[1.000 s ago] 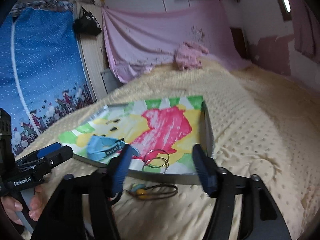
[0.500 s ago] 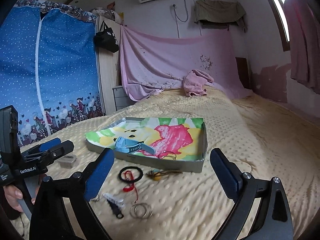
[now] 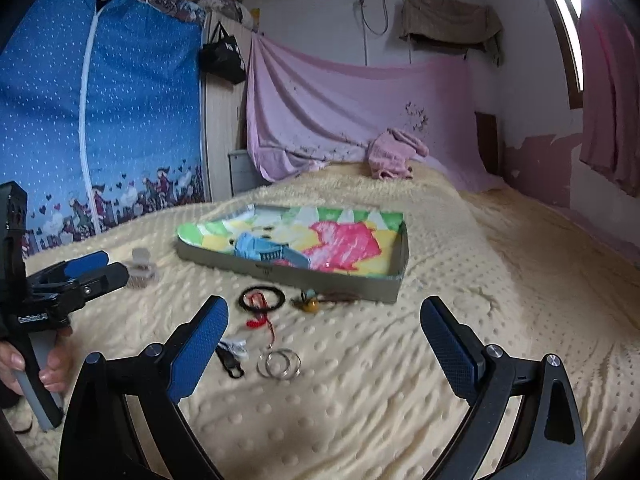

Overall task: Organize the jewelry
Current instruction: 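Grasp a small silver ring with the left tool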

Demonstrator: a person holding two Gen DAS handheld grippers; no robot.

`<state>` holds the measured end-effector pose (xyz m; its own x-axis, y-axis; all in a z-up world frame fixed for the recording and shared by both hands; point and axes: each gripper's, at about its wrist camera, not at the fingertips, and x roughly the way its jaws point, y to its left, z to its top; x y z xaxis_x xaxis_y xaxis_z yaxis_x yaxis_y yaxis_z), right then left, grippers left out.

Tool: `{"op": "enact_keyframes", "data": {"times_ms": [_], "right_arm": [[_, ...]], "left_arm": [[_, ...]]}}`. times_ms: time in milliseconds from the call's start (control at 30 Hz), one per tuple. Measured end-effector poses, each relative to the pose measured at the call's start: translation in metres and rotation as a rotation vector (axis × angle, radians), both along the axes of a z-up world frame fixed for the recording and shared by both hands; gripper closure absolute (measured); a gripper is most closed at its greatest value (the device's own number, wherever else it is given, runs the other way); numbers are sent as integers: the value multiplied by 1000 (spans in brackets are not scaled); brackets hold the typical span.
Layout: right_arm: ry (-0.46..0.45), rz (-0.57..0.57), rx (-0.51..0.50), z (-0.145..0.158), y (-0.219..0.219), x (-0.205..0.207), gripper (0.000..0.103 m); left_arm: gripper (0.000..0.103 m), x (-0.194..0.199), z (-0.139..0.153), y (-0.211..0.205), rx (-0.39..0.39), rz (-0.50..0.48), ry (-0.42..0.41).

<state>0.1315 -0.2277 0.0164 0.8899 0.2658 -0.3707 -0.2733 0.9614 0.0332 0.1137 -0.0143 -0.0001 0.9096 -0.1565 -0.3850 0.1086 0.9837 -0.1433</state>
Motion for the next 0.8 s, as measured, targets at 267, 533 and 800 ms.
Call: {"op": "enact_keyframes", "data": {"times_ms": [267, 533, 800], "right_arm": [[119, 27, -24, -19, 7, 19, 8], [245, 58, 19, -41, 4, 39, 21], [321, 145, -41, -59, 27, 51, 46]], "left_arm": [[0, 19, -22, -9, 23, -70, 167], [33, 38, -41, -18, 18, -153, 288], [48, 47, -52, -27, 36, -188, 350]]}}
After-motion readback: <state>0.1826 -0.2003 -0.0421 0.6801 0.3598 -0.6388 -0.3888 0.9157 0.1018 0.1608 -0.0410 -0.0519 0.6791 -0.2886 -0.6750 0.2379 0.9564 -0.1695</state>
